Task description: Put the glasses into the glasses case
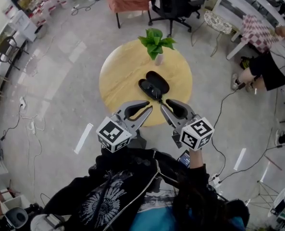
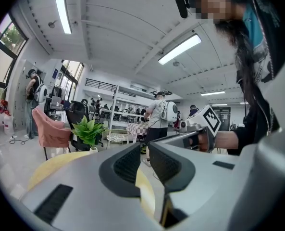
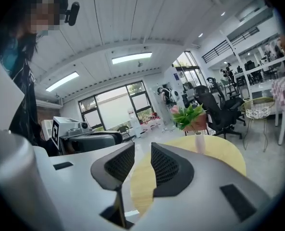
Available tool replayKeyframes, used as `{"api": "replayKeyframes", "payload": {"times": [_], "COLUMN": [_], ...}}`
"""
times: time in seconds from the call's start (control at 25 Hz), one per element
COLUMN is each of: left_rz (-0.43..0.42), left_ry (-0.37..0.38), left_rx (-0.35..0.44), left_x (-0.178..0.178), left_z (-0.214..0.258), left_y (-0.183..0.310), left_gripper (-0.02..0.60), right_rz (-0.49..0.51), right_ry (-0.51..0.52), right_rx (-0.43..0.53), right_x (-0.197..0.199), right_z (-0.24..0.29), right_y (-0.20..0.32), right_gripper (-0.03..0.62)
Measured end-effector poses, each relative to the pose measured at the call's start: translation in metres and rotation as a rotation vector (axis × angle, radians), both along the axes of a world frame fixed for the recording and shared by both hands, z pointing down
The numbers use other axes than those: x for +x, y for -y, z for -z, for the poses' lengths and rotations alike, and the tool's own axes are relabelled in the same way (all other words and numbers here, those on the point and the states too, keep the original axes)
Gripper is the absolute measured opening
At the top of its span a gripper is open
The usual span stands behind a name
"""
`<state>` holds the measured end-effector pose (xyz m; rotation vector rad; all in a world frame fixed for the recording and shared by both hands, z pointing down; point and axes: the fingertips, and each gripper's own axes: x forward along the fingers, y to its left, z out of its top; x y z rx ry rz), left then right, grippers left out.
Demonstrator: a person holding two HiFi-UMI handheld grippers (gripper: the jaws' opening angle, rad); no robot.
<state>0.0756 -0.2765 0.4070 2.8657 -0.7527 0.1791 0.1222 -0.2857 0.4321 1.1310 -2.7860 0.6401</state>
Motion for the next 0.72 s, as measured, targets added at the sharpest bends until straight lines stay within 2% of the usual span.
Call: {"api": "replayKeyframes", "payload": {"times": [0.4, 0.72], "left_rz": [0.038, 0.044], "left_ry": [-0.011, 0.026], "left_rx": [-0.008, -0.028], "left_x": [0.03, 0.045], "left_z": [-0.002, -0.008], "left_y": [-0.075, -0.136], "left_gripper": [0.052, 0.052], "right_rz": [0.036, 0.05], "right_ry": [-0.018, -0.006], "right_rx": [0.042, 0.042], "right_x": [0.022, 0.033], "right_z": [0.004, 0.002], "right_y": [-0.083, -0.137], "right_gripper": [0.086, 0.067]}}
